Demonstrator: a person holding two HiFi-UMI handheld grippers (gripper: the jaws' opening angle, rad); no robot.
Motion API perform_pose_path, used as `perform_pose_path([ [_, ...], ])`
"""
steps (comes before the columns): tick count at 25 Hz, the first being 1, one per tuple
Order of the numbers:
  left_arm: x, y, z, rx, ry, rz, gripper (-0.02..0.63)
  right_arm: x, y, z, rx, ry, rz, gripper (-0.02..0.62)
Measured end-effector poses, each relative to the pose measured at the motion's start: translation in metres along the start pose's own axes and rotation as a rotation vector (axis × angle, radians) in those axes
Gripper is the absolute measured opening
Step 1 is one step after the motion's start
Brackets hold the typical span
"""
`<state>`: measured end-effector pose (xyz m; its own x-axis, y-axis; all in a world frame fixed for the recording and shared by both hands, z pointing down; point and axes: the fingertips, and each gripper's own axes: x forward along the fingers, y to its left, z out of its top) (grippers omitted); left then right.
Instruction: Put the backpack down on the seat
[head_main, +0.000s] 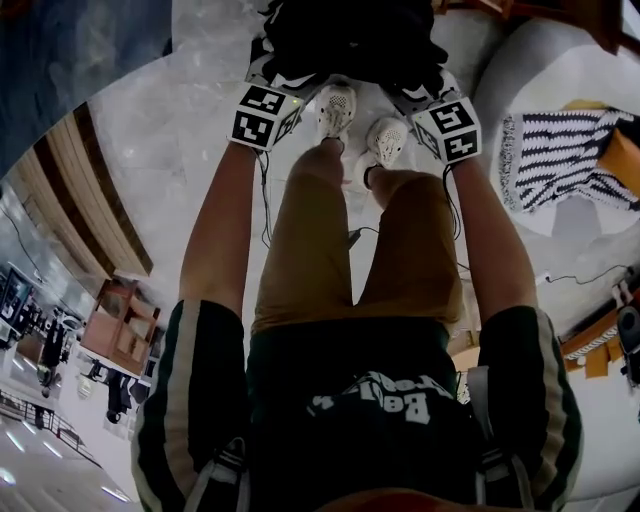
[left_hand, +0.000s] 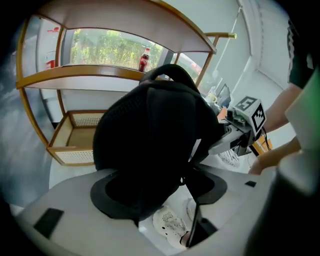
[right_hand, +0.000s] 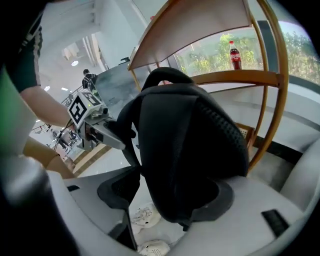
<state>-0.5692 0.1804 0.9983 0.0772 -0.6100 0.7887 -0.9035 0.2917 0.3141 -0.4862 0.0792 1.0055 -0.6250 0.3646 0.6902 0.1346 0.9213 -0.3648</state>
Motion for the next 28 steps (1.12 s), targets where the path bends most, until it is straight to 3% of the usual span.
perform_pose_path([
  [3, 0.024, -0.009, 0.013, 0.016, -0.012, -0.039, 0.318, 0.018, 0.009, 0.007, -0.004, -0.02, 0.052, 0.27],
  [4, 0.029, -0.014, 0.019, 0.03, -0.024, -0.05, 0.286, 0.021, 0.011, 0.013, -0.008, -0.037, 0.06, 0.268],
  [6, 0.033, -0.022, 0.027, 0.073, -0.053, -0.06, 0.137, 0.021, 0.015, 0.024, -0.023, -0.072, 0.077, 0.067],
  [7, 0.032, -0.024, 0.029, 0.091, -0.063, -0.06, 0.085, 0.019, 0.017, 0.027, -0.029, -0.082, 0.09, 0.061],
  [16, 0.0, -0.046, 0.039, 0.156, -0.055, -0.084, 0.071, -0.014, 0.039, 0.048, -0.121, -0.082, 0.124, 0.055],
  [23, -0.062, -0.085, 0.076, 0.151, -0.127, -0.105, 0.069, -0.064, 0.081, 0.088, -0.071, -0.122, 0.152, 0.057],
  [28, -0.123, -0.106, 0.109, 0.155, -0.178, -0.087, 0.069, -0.112, 0.11, 0.139, -0.049, -0.202, 0.146, 0.057],
])
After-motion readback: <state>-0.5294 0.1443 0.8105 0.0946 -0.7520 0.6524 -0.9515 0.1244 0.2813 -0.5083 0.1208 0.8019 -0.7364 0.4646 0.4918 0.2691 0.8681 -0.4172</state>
